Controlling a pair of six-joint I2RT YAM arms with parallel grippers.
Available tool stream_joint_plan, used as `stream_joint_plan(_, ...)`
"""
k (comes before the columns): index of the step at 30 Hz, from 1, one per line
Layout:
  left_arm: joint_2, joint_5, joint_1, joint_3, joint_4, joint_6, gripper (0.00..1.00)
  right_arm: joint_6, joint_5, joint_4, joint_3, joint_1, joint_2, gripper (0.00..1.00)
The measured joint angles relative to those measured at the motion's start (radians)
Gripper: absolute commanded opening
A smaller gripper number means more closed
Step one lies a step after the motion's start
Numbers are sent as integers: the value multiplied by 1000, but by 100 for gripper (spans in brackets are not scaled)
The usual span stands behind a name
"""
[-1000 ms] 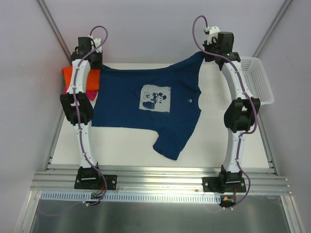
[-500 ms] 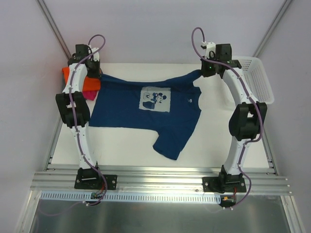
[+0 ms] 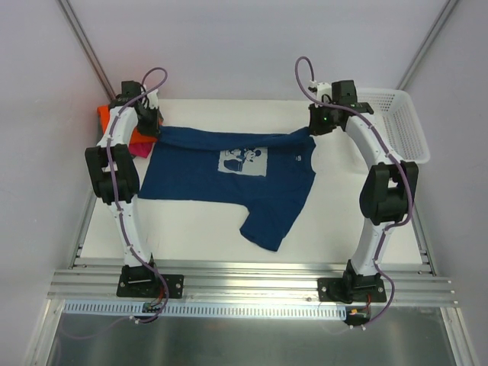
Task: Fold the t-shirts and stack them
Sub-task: Fold the flattened tshirt in 1/3 of the way
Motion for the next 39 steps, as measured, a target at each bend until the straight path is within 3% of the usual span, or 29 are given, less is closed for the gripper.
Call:
stream_joint_plan(6, -12, 9, 0, -106, -7, -11, 0, 13, -20, -19, -74, 7, -16, 1)
stream_joint_plan(18, -12, -32, 0, -116, -6, -43, 0, 18, -54, -33, -161, 35, -49, 1)
stream_joint_plan(20, -12, -44, 0, -116, -6, -49, 9, 19, -56, -33, -171, 38, -49, 1)
stream_joint_plan(23, -11, -55, 6, -115, -5, -62, 40, 19, -60, -34, -187, 38, -50, 2)
stream_joint_plan(24, -11, -60, 6, -114, -5, -65, 56, 18, -60, -34, -194, 38, -51, 8)
stream_joint_plan(25, -11, -67, 6, -114, -5, -65, 65, 19, -60, -35, -203, 38, -52, 17)
stream_joint_plan(27, -11, -75, 7, -114, -5, -73, 94, 26, -60, -37, -223, 38, -55, 47)
stream_joint_plan(28, -11, -81, 9, -114, -6, -76, 99, 22, -59, -42, -229, 38, -55, 59)
stream_joint_plan(30, -11, -92, 12, -114, -6, -90, 99, 19, -59, -47, -232, 38, -55, 74)
stream_joint_plan(33, -12, -97, 13, -114, -6, -95, 99, 24, -59, -48, -231, 38, -63, 87)
stream_joint_plan(39, -40, -64, 11, -138, -4, -129, 99, 58, -68, -43, -214, 47, -73, 85)
